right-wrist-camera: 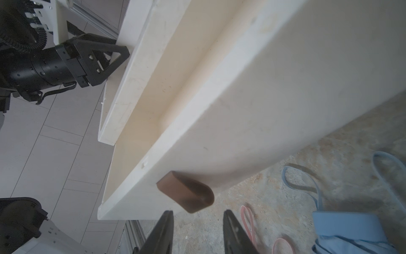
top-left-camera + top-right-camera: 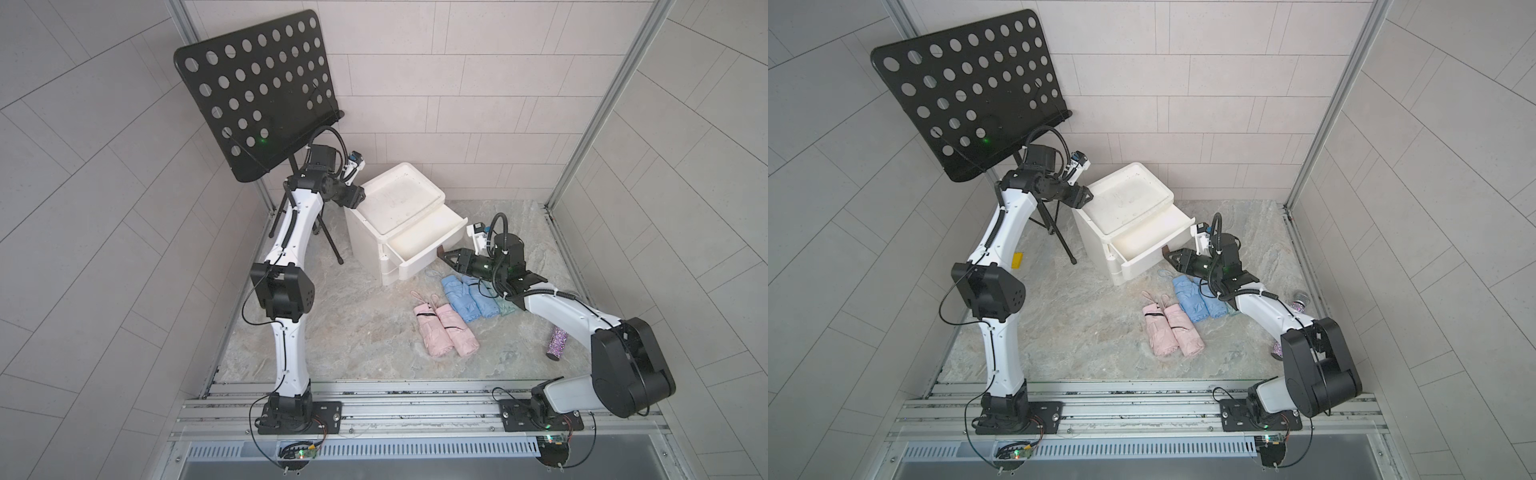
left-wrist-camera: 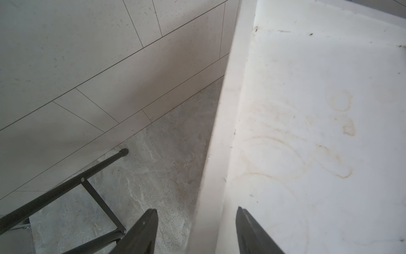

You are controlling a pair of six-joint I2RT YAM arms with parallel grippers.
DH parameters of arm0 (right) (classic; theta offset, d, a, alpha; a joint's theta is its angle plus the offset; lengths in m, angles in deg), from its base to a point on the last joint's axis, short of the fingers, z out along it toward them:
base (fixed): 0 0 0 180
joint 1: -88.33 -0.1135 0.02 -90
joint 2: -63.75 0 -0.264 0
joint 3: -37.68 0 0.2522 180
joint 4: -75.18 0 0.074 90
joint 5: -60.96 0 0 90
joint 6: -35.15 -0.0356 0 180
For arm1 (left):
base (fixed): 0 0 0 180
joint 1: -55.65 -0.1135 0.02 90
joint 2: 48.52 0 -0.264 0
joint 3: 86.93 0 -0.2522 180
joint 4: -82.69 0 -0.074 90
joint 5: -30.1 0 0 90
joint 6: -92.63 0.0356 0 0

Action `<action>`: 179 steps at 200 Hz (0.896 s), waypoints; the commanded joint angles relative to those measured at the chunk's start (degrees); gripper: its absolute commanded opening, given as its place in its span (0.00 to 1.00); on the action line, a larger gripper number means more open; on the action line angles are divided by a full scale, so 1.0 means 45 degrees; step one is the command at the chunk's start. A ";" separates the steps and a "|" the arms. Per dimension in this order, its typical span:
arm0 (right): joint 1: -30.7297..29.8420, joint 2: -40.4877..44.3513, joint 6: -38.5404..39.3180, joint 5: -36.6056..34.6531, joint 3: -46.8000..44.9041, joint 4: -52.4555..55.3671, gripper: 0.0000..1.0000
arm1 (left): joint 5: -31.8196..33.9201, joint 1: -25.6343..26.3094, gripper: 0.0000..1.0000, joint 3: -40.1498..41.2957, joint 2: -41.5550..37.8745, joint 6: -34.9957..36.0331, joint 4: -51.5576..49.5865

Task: Place the umbrella in the drawer by color
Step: Open the drawer in the storage box.

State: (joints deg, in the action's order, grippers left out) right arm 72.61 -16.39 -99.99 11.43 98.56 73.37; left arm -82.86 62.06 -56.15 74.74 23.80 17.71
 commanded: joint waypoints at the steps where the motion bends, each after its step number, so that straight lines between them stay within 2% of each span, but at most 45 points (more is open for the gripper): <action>1: -0.0010 0.0685 0.0486 -0.0242 0.0133 0.0527 0.43 | -0.0071 -0.0039 0.67 -0.0224 0.0041 -0.0103 -0.0151; 32: 0.0003 0.1163 0.0912 -0.0425 0.0244 0.1197 0.54 | -0.0186 -0.0093 0.71 -0.0405 -0.0041 -0.0401 -0.0058; 63: -0.0001 0.1810 0.1609 -0.0800 0.0448 0.2273 0.70 | -0.0055 -0.0208 0.77 -0.0425 -0.0351 -0.0864 0.0354; 84: 0.0004 0.2300 0.2140 -0.1130 0.0594 0.3119 0.78 | -0.0064 -0.0364 0.80 -0.0504 -0.0671 -0.1323 0.0573; 132: 0.0015 0.3253 0.3211 -0.1708 0.0996 0.4892 0.82 | -0.0195 -0.0584 0.80 -0.0562 -0.1810 -0.1933 0.0647; 151: 0.0001 0.3432 0.3864 -0.1782 0.1547 0.6297 0.83 | -0.0322 -0.0622 0.80 -0.0514 -0.2403 -0.2029 0.0289; 179: -0.0019 0.3747 0.5063 -0.1947 0.2423 0.8863 0.83 | -0.1270 -0.0702 0.80 0.0189 -0.3589 -0.2028 -0.0830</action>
State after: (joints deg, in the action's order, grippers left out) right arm 72.61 -1.89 -83.84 4.06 106.18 101.12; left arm -84.17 59.14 -56.50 64.92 15.27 18.25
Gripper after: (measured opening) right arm 0.827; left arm 0.800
